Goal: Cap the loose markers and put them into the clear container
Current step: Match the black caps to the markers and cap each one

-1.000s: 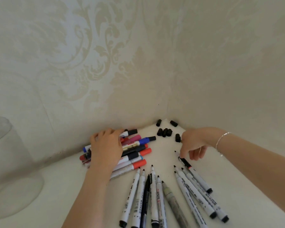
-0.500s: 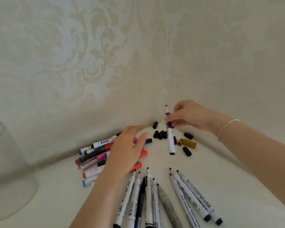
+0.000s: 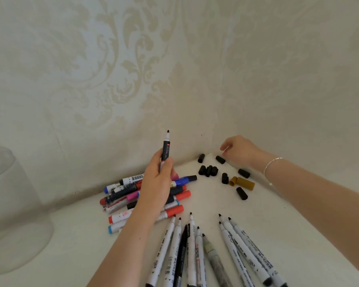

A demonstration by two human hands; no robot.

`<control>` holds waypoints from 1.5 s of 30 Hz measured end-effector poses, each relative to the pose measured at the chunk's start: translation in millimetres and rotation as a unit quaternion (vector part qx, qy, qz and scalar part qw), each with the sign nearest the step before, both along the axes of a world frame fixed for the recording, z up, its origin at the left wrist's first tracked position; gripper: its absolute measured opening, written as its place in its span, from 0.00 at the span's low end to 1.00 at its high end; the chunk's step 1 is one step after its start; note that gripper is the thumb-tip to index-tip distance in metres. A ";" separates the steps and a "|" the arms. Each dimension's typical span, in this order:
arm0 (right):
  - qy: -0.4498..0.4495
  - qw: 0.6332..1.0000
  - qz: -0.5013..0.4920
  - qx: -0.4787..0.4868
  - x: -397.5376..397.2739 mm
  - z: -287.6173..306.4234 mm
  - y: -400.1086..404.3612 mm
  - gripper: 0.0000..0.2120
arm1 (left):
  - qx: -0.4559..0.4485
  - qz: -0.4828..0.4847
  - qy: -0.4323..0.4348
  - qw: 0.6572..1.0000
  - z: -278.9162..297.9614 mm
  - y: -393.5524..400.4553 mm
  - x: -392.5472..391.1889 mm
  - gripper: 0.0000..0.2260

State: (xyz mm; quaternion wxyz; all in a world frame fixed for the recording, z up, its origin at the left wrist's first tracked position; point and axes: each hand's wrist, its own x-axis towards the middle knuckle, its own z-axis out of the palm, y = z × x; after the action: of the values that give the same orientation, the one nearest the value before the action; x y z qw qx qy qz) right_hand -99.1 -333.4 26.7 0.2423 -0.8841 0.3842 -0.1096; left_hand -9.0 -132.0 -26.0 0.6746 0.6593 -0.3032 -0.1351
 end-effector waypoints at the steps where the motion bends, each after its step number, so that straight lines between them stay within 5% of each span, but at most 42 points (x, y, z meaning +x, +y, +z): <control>1: 0.042 0.999 0.018 -0.010 -0.3 -7.6 -0.9 0.17 | 0.003 0.000 -0.006 1.000 0.3 0.1 -0.1 0.10; 5: 0.116 0.987 0.106 -0.033 5.1 -28.7 11.9 0.25 | 0.000 0.005 -0.018 1.000 1.7 0.9 -0.2 0.09; 17: 0.120 0.972 0.144 -0.140 36.5 -58.2 6.6 0.14 | -0.029 -0.006 -0.008 1.000 -1.5 0.4 6.5 0.09; 22: -0.107 0.988 0.081 0.082 30.7 -32.6 6.0 0.12 | -0.011 0.002 -0.012 1.000 -4.6 -0.3 12.4 0.10; 28: -0.298 0.880 0.118 0.351 18.0 9.8 23.4 0.10 | 0.008 -0.015 -0.023 1.000 -2.7 -0.1 5.9 0.10; 40: -0.296 0.867 0.143 0.373 14.3 29.1 38.5 0.08 | 0.028 -0.036 -0.047 0.998 -7.8 -1.6 3.1 0.12; 45: -0.384 0.815 0.111 0.419 18.2 26.9 43.5 0.09 | 0.020 -0.062 -0.056 0.996 -6.4 0.2 0.7 0.12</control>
State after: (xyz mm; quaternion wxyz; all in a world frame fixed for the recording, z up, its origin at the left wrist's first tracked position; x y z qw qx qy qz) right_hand -80.9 -290.0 53.5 0.7278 -0.6196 0.1682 -0.2410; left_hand -8.3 -131.7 -32.3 0.6337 0.6589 -0.3783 -0.1454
